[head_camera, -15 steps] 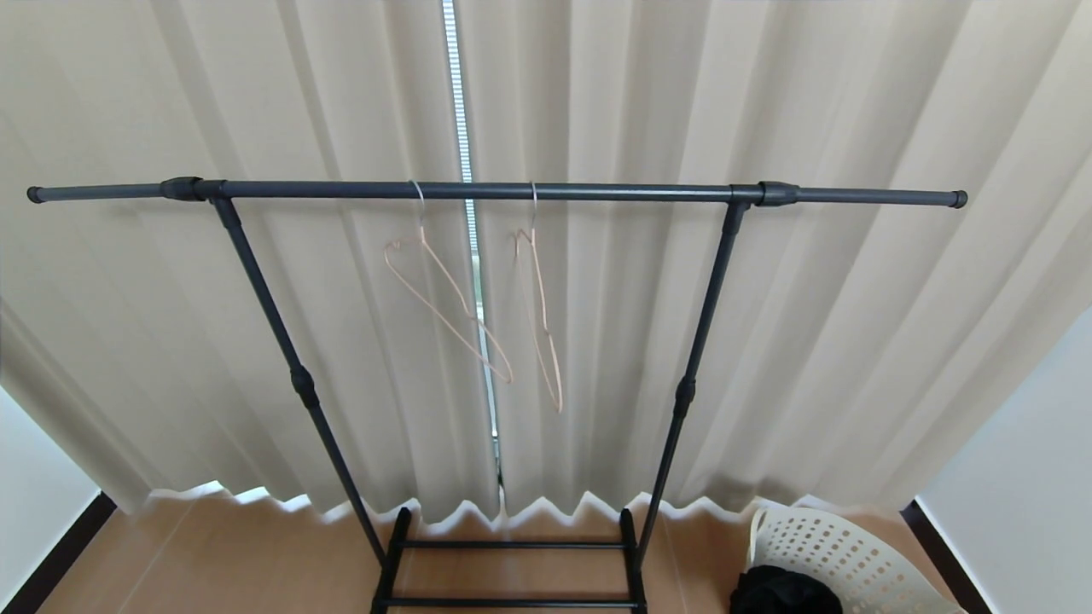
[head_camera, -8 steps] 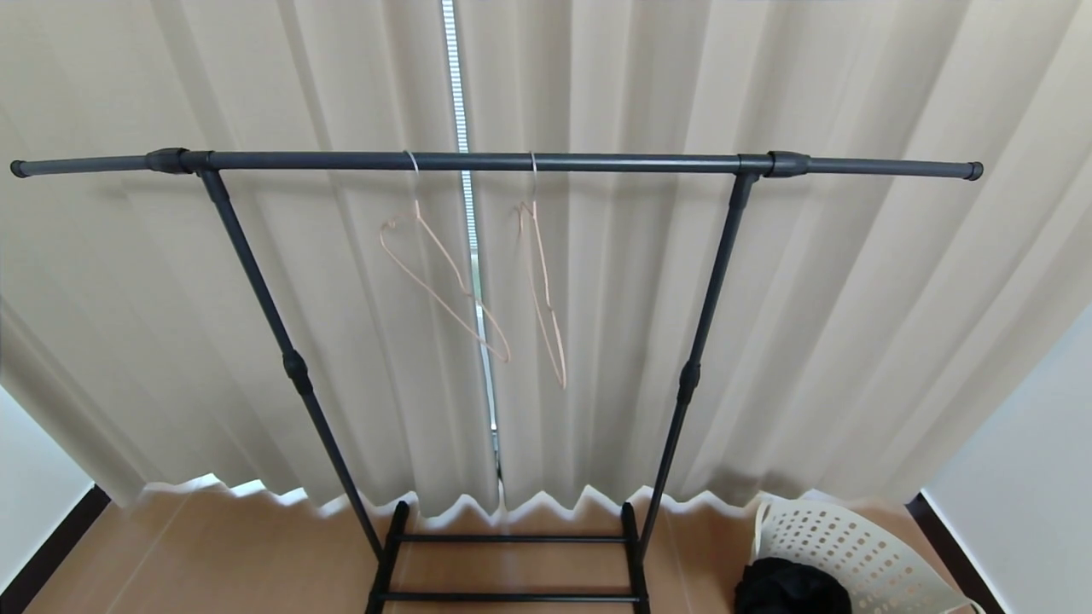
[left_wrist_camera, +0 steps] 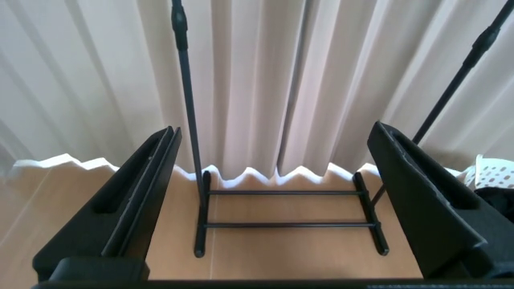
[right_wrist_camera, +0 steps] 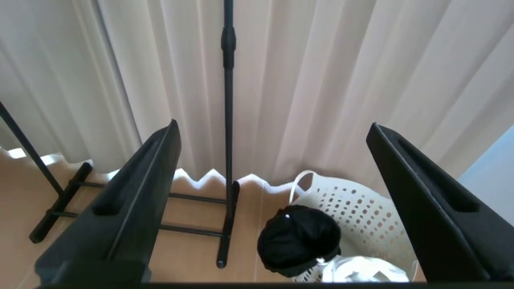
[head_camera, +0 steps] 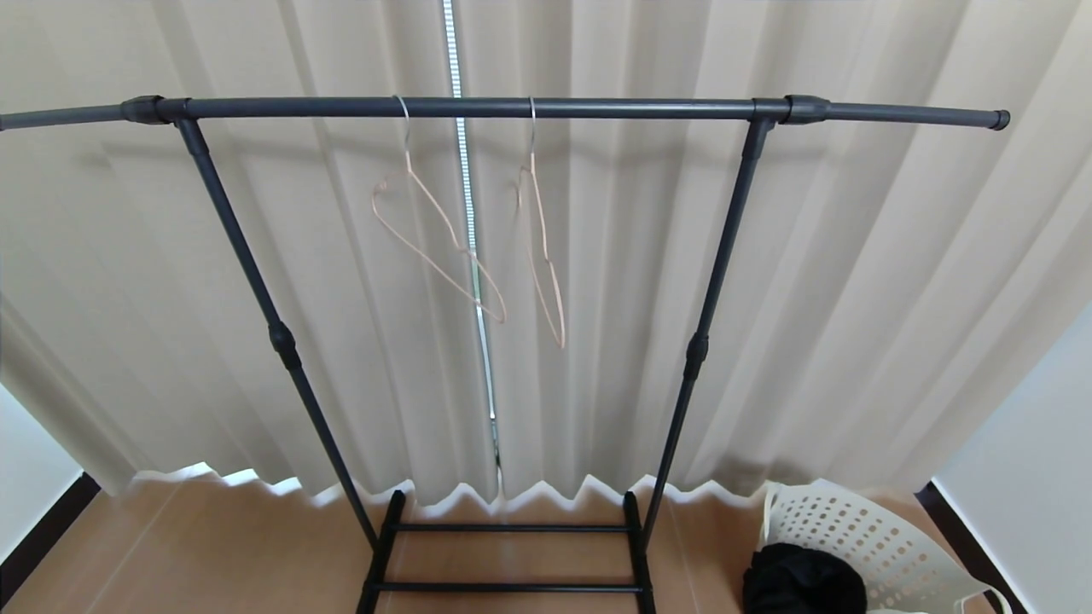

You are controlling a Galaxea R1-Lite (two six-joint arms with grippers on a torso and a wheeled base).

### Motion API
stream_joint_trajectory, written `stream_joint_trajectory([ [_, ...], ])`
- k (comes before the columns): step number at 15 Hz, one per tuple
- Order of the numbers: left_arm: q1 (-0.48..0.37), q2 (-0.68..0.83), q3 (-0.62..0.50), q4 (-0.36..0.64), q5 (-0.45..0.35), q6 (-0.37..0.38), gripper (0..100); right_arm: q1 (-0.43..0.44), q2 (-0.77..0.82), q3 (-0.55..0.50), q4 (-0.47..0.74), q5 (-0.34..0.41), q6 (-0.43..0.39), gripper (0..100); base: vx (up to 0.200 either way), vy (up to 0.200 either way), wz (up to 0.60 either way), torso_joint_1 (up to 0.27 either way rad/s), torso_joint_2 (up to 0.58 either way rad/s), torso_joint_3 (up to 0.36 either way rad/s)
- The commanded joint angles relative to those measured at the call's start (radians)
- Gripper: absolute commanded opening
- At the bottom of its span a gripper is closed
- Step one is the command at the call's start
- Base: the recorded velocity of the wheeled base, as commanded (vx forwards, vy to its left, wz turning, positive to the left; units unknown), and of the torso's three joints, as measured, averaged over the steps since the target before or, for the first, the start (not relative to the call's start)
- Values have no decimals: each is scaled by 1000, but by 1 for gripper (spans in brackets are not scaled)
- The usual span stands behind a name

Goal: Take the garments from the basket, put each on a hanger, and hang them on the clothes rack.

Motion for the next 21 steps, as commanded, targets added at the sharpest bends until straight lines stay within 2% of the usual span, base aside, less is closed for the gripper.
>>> stream_joint_trajectory([
  [1,0,1,0,0,0,0,100,0,1,0,0,1,0,100,0,0,0,-217,544,325],
  [12,0,1,0,0,0,0,100,0,1,0,0,1,0,100,0,0,0,-177,516,338],
  [21,0,1,0,-2,0,0,100,0,1,0,-2,-4,3,100,0,0,0,-87,439,346],
])
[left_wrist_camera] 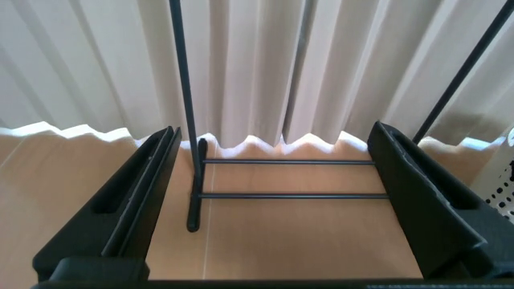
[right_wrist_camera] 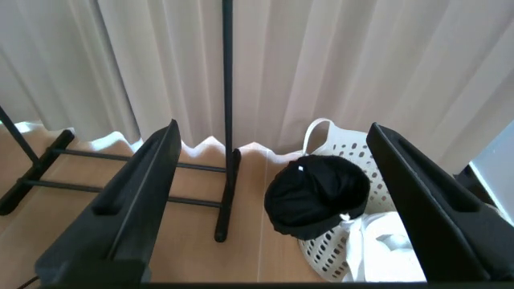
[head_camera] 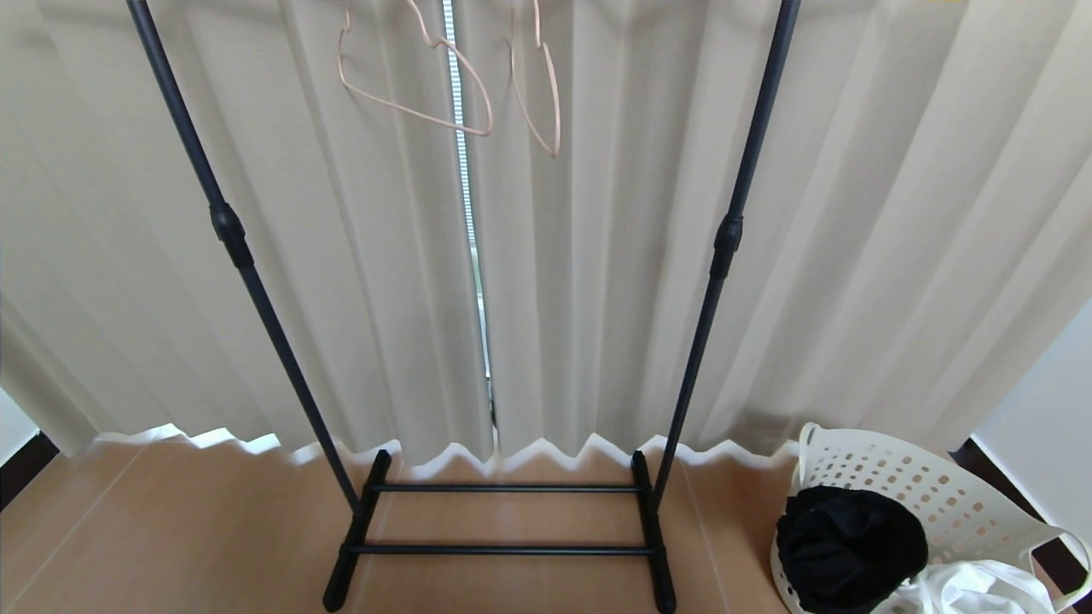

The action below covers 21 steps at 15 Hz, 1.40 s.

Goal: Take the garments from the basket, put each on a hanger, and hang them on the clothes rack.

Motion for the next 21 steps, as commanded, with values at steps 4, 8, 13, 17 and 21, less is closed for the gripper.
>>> stream_joint_trajectory([
  [4,0,1,0,1,0,0,100,1,1,1,-1,0,-5,100,0,0,-300,-10,78,69],
  [8,0,1,0,1,0,0,100,1,1,1,-1,0,-3,100,0,0,-600,0,11,7],
  [13,0,1,0,1,0,0,100,1,1,1,-1,0,-2,100,0,0,-480,5,2,3],
  [17,0,1,0,-1,0,0,100,1,1,1,-1,0,-5,100,0,0,0,0,0,0],
  [21,0,1,0,1,0,0,100,1,1,1,-1,0,-3,100,0,-50,0,2,1,2],
])
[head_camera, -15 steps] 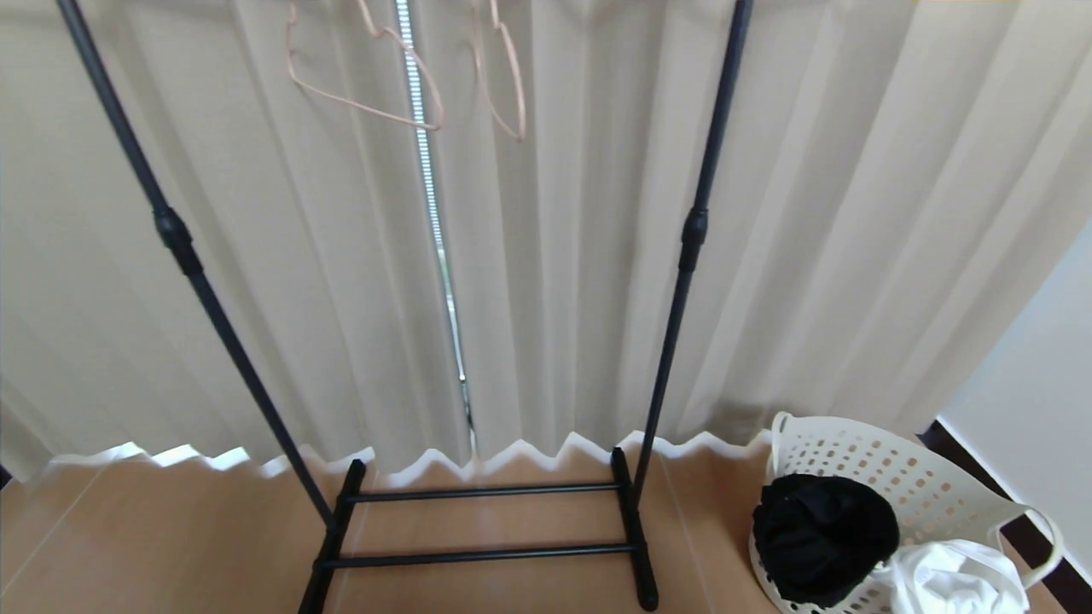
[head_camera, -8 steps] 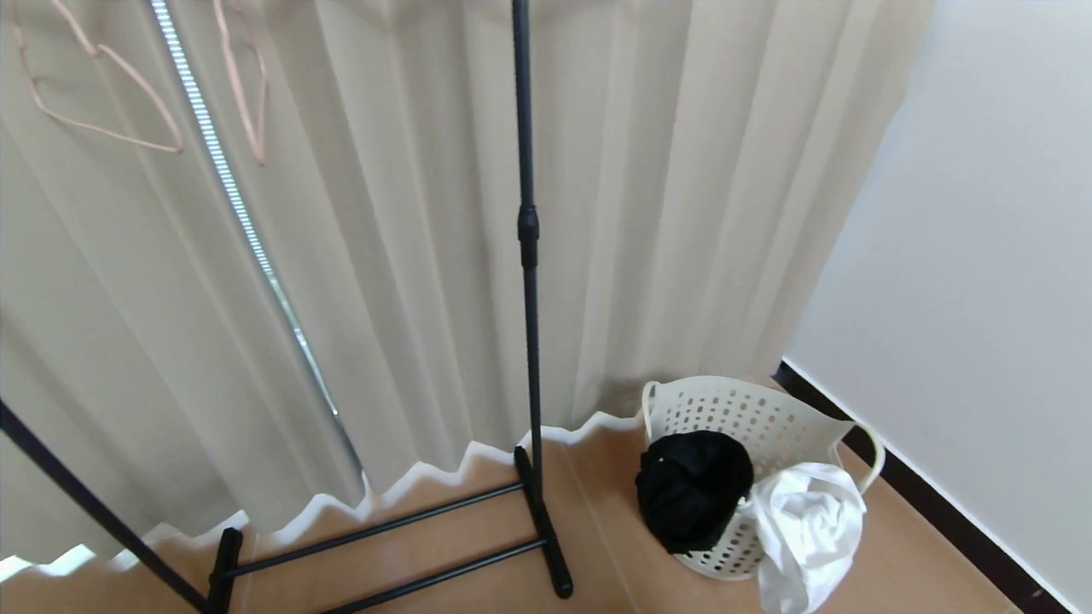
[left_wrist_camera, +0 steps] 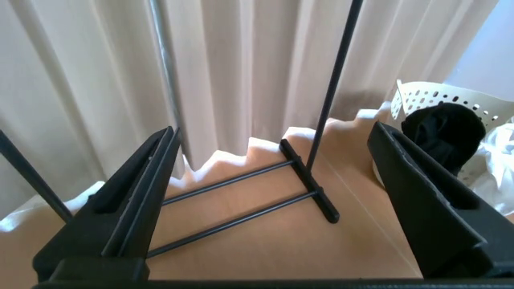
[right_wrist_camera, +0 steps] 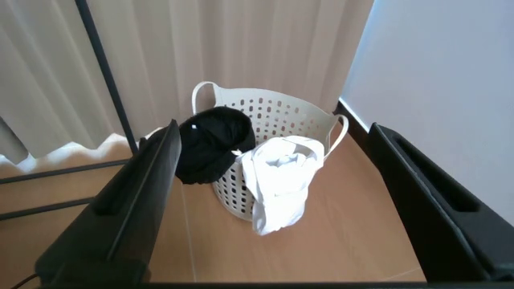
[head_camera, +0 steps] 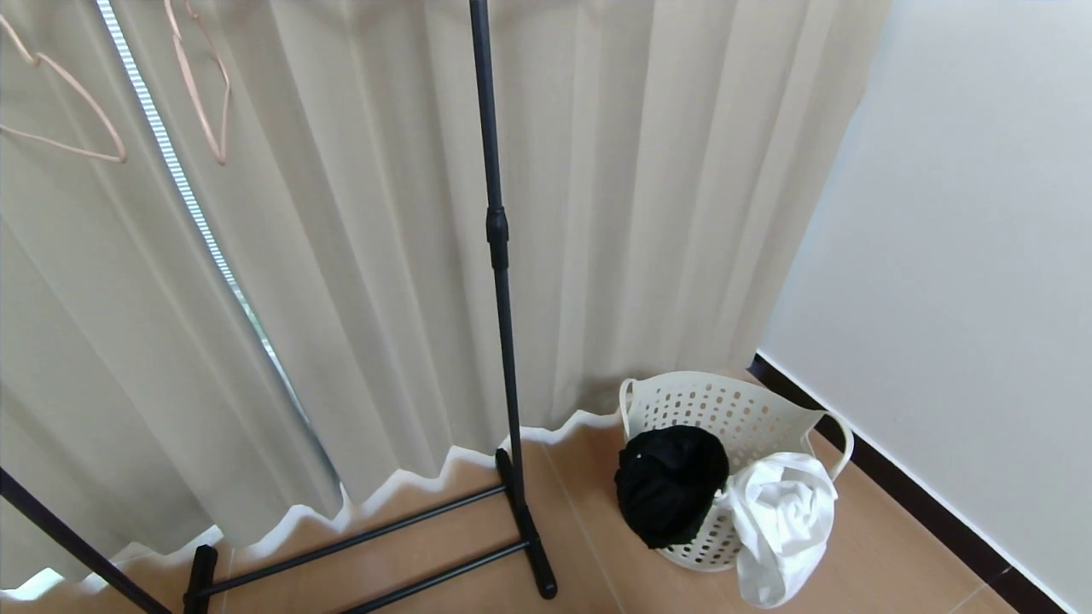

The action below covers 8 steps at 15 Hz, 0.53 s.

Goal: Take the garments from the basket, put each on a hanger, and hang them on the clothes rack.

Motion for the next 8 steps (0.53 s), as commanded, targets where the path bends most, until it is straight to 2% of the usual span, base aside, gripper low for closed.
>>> stream_joint_trajectory([
  [1,0,1,0,0,0,0,100,0,1,0,0,0,0,100,0,-200,0,-2,2,2],
  [4,0,1,0,0,0,-1,100,0,1,0,0,0,0,100,0,-200,0,1,2,2],
  [8,0,1,0,-1,0,2,100,0,1,0,0,0,2,100,0,0,0,0,0,0],
])
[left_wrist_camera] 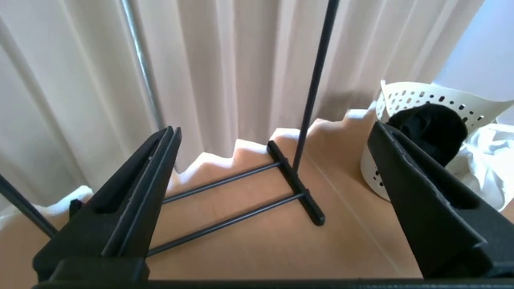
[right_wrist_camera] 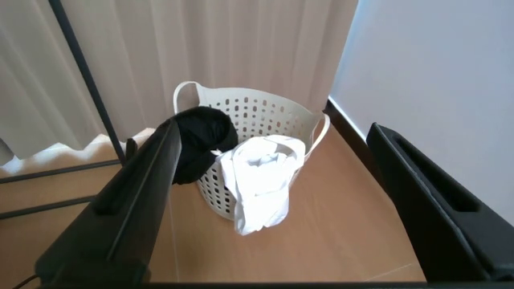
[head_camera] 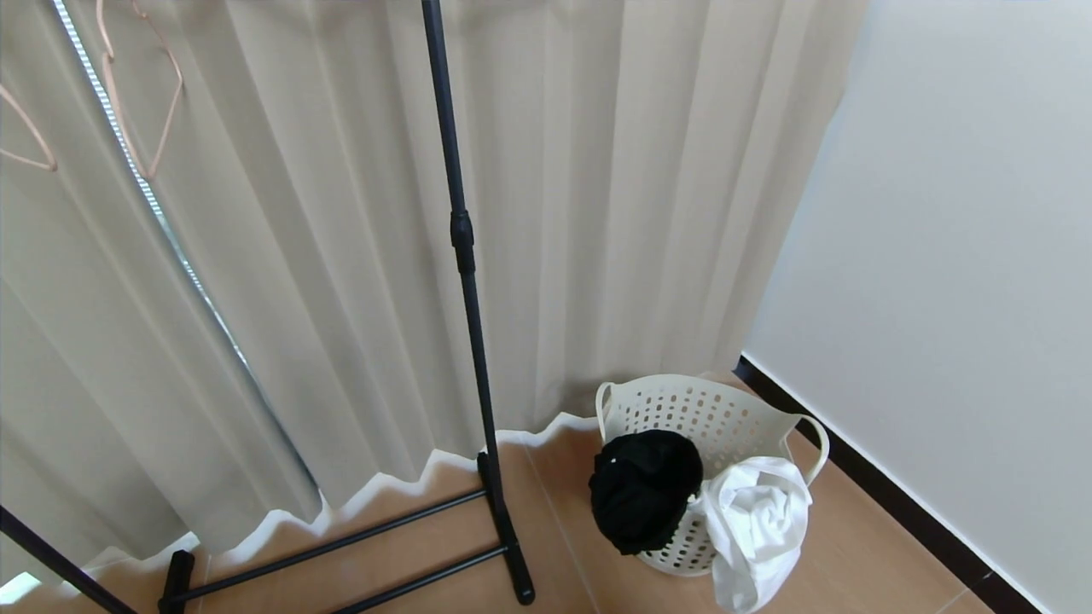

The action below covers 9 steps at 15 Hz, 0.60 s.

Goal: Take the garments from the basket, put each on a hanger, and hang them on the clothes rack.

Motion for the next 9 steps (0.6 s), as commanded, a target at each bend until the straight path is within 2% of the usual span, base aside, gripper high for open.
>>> stream_joint_trajectory([
  [1,1,1,0,0,0,0,100,1,1,0,2,1,0,100,0,0,0,0,0,0],
  [9,1,1,-2,1,-3,-3,100,1,1,0,2,1,0,100,0,0,0,0,0,0],
])
